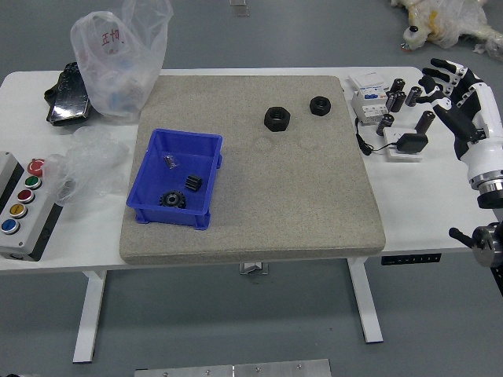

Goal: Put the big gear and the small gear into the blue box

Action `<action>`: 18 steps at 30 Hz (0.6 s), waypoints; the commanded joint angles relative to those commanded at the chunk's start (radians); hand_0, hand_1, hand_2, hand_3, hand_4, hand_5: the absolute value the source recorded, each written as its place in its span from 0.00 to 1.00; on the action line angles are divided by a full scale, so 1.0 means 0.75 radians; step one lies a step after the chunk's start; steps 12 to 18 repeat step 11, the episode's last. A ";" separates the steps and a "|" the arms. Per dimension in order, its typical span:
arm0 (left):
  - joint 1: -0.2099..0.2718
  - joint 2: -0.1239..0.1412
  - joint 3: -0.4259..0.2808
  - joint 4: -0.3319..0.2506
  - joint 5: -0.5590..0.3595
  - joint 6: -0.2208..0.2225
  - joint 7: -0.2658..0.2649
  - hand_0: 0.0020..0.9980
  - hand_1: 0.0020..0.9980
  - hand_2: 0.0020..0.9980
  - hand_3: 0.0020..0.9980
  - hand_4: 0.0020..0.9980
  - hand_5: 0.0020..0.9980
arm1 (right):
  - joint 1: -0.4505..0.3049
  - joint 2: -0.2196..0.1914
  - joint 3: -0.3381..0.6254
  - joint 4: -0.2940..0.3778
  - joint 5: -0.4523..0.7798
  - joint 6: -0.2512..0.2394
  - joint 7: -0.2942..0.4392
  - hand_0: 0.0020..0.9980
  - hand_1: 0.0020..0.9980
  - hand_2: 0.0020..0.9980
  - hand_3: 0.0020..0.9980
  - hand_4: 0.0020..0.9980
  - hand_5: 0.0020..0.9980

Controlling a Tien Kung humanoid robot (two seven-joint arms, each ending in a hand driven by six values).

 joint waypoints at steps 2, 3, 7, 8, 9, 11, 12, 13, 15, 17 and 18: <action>-0.001 0.001 0.016 0.001 -0.014 0.004 -0.008 0.72 0.51 0.52 0.66 0.67 0.47 | -0.002 -0.001 0.007 0.001 0.002 0.002 0.002 0.52 0.66 0.69 0.70 0.79 0.38; -0.002 0.001 0.022 0.001 -0.019 0.006 -0.012 0.72 0.51 0.52 0.66 0.67 0.47 | -0.002 -0.001 0.010 0.000 0.002 0.003 0.003 0.52 0.66 0.69 0.70 0.79 0.38; -0.006 0.002 0.032 0.001 -0.028 0.008 -0.018 0.72 0.53 0.53 0.66 0.67 0.47 | -0.004 0.001 0.018 -0.004 0.001 0.003 0.004 0.52 0.66 0.69 0.70 0.79 0.39; -0.006 0.002 0.032 0.001 -0.029 0.008 -0.018 0.72 0.53 0.53 0.66 0.67 0.47 | -0.005 0.002 0.019 -0.005 0.000 0.003 0.004 0.52 0.66 0.69 0.70 0.79 0.39; -0.006 0.002 0.032 0.001 -0.028 0.008 -0.018 0.72 0.53 0.53 0.66 0.67 0.47 | -0.005 0.002 0.021 -0.006 -0.001 0.003 0.004 0.52 0.66 0.69 0.70 0.79 0.39; -0.006 0.002 0.030 0.001 -0.027 0.007 -0.017 0.72 0.53 0.53 0.66 0.67 0.47 | -0.006 0.003 0.026 -0.006 -0.002 0.003 0.004 0.52 0.66 0.69 0.70 0.79 0.39; -0.006 0.002 0.030 0.001 -0.027 0.007 -0.017 0.72 0.53 0.53 0.66 0.67 0.47 | -0.006 0.003 0.026 -0.006 -0.002 0.003 0.004 0.52 0.66 0.69 0.70 0.79 0.39; -0.006 0.002 0.030 0.001 -0.027 0.007 -0.017 0.72 0.53 0.53 0.66 0.67 0.47 | -0.006 0.003 0.026 -0.006 -0.002 0.003 0.004 0.52 0.66 0.69 0.70 0.79 0.39; -0.006 0.002 0.030 0.001 -0.027 0.007 -0.017 0.72 0.53 0.53 0.66 0.67 0.47 | -0.006 0.003 0.026 -0.006 -0.002 0.003 0.004 0.52 0.66 0.69 0.70 0.79 0.39; -0.006 0.002 0.030 0.001 -0.027 0.007 -0.017 0.72 0.53 0.53 0.66 0.67 0.47 | -0.006 0.003 0.026 -0.006 -0.002 0.003 0.004 0.52 0.66 0.69 0.70 0.79 0.39; -0.006 0.002 0.030 0.001 -0.027 0.007 -0.017 0.72 0.53 0.53 0.66 0.67 0.47 | -0.006 0.003 0.026 -0.006 -0.002 0.003 0.004 0.52 0.66 0.69 0.70 0.79 0.39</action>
